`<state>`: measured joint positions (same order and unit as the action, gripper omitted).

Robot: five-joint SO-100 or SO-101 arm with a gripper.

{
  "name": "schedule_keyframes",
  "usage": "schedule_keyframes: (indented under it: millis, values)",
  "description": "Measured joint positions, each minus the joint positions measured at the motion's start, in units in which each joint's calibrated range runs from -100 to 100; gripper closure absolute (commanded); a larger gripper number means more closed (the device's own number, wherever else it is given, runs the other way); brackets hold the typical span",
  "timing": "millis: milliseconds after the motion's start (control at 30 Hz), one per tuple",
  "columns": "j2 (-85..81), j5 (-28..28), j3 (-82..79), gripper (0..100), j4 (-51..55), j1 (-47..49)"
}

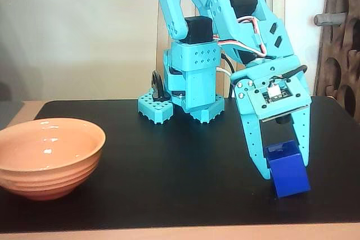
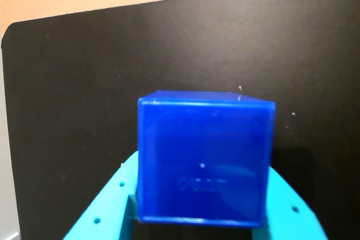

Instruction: Place the blue cube in the orange bowl.

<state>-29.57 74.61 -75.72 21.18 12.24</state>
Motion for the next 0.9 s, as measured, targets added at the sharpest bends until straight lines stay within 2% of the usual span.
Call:
schedule_keyframes:
  millis: [400, 900]
  values:
    - [-0.25, 0.0, 0.0, 85, 0.0, 0.0]
    - [-8.41, -0.05, 0.0, 85, 0.0, -3.09]
